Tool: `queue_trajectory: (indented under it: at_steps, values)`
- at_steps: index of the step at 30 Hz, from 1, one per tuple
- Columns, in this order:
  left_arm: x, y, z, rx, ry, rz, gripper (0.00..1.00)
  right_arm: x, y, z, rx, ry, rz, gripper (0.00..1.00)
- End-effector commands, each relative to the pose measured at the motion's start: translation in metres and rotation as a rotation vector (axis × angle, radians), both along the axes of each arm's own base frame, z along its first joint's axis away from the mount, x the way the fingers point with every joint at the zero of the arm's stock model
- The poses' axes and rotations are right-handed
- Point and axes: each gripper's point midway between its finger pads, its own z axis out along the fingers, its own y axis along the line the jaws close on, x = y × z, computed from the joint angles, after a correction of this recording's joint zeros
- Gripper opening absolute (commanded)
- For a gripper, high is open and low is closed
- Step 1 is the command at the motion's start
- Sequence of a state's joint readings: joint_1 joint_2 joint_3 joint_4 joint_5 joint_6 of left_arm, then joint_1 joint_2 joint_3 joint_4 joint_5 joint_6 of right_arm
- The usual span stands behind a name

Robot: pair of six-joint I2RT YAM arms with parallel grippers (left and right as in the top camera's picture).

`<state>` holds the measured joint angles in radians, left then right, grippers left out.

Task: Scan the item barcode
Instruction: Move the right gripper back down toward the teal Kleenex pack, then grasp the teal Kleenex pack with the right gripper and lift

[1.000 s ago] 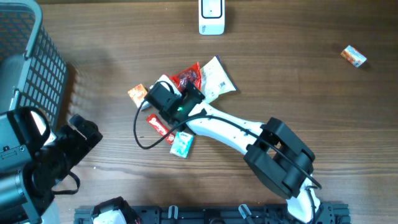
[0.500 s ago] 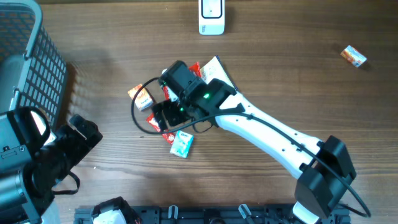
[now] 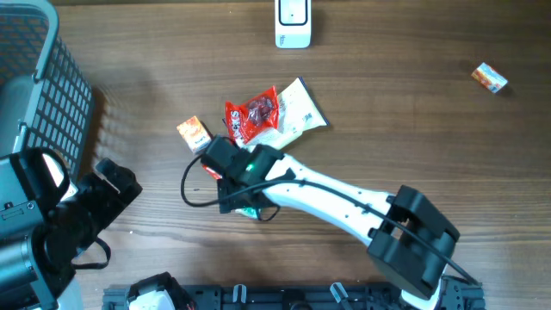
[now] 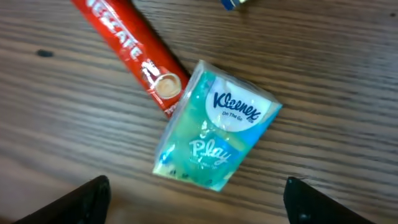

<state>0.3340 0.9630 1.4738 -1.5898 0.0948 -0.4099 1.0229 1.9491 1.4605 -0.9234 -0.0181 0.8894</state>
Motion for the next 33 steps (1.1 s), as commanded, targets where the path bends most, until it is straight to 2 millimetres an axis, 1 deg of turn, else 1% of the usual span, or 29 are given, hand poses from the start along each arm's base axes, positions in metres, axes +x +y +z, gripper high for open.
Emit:
queue_trajectory:
  at_steps: [1,3,5,8,10,13,16,19,20,24,26,28,29,30,33]
  values:
    - [0.0,0.003,0.0,0.002,0.001,0.021,1.0,0.001,-0.012,-0.029,-0.1,-0.008,-0.091,0.85]
    - [0.0,0.003,0.0,0.002,0.001,0.021,1.0,0.0,-0.014,-0.036,-0.118,0.002,-0.101,0.8]
    - [0.0,0.003,0.0,0.002,0.001,0.021,1.0,0.0,-0.015,-0.04,-0.125,0.006,-0.102,0.7]
    - [0.0,0.003,0.0,0.002,0.001,0.021,1.0,0.001,-0.016,-0.044,-0.138,0.004,-0.101,0.58]
    - [0.0,0.003,0.0,0.002,0.001,0.021,1.0,0.003,-0.02,-0.043,-0.154,-0.012,-0.104,0.48]
    - [0.0,0.003,0.0,0.002,0.001,0.021,1.0,0.005,-0.025,-0.043,-0.176,-0.019,-0.1,0.45]
    - [0.0,0.003,0.0,0.002,0.001,0.021,1.0,0.009,-0.034,-0.039,-0.201,-0.007,-0.093,0.38]
    - [0.0,0.003,0.0,0.002,0.001,0.021,1.0,0.016,-0.042,-0.031,-0.222,0.006,-0.075,0.24]
    - [0.0,0.003,0.0,0.002,0.001,0.021,1.0,0.02,-0.046,-0.027,-0.23,0.012,-0.063,0.23]
    - [0.0,0.003,0.0,0.002,0.001,0.021,1.0,0.032,-0.062,-0.014,-0.262,0.036,-0.012,0.22]
    - [0.0,0.003,0.0,0.002,0.001,0.021,1.0,0.035,-0.068,-0.01,-0.258,0.068,0.017,0.22]
    - [0.0,0.003,0.0,0.002,0.001,0.021,1.0,0.033,-0.065,-0.009,-0.178,0.153,0.093,0.18]
    - [0.0,0.003,0.0,0.002,0.001,0.021,1.0,0.032,-0.063,-0.008,-0.135,0.19,0.119,0.1]
    - [0.0,0.003,0.0,0.002,0.001,0.021,1.0,0.032,-0.062,-0.007,-0.097,0.219,0.134,0.04]
    - [0.0,0.003,0.0,0.002,0.001,0.021,1.0,0.04,-0.069,-0.007,-0.059,0.247,0.128,0.05]
